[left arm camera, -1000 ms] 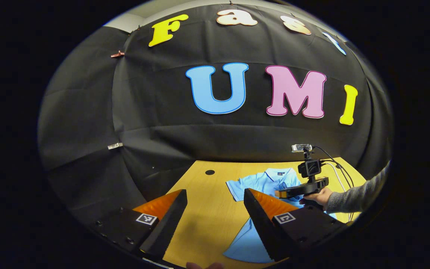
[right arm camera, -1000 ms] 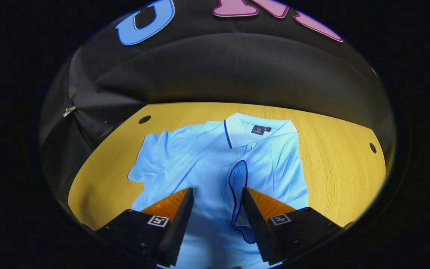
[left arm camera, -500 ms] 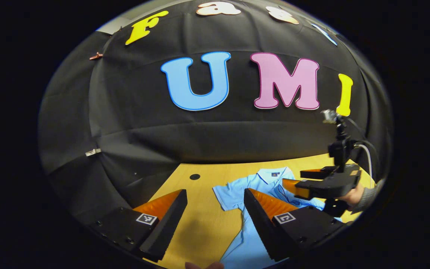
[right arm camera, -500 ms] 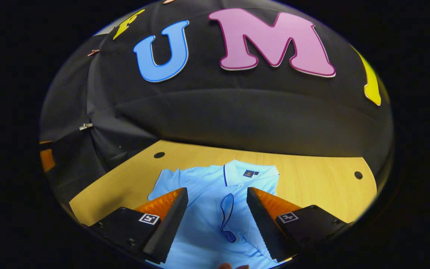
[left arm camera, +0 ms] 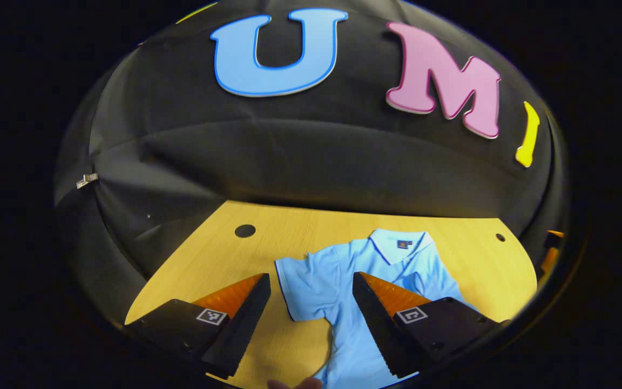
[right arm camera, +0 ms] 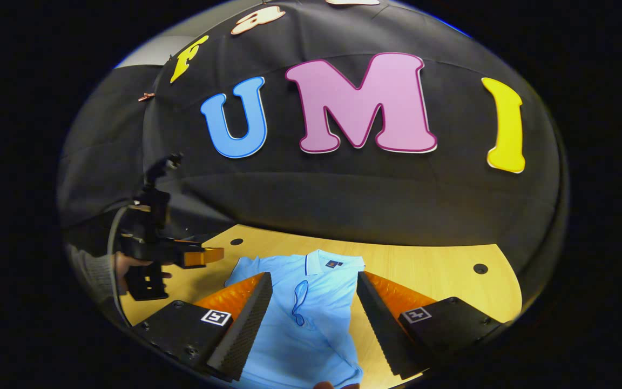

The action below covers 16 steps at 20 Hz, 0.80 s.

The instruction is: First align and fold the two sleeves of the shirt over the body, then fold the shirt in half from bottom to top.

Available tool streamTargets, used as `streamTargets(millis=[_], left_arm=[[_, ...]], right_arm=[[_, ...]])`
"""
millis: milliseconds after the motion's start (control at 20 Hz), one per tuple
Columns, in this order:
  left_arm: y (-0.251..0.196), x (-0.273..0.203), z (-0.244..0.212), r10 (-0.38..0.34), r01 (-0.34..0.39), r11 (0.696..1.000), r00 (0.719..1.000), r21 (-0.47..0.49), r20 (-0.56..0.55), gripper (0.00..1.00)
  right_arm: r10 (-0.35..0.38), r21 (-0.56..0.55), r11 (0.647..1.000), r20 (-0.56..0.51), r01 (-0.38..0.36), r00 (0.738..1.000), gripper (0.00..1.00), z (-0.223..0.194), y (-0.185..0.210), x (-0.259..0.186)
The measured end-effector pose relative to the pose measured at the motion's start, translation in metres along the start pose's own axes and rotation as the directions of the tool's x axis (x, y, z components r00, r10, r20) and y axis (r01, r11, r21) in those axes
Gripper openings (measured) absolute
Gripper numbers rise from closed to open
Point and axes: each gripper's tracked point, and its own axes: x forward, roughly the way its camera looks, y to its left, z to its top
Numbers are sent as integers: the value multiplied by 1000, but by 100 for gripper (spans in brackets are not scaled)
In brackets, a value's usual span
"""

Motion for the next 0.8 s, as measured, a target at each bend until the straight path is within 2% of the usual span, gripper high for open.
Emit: streamTargets(millis=[200,500,800], left_arm=[[14,52,-32,50,-49,999,993,10,-103,99],[26,94,-60,98,-95,995,976,24,-195,98],[21,119,-71,94,-84,995,962,49,-258,98]], right_arm=[[-49,10,999,-2,49,999,98,1,-26,-36],[-122,123,984,-39,126,992,98,-2,-63,-65],[-155,140,976,-76,164,985,98,-16,-81,-82]])
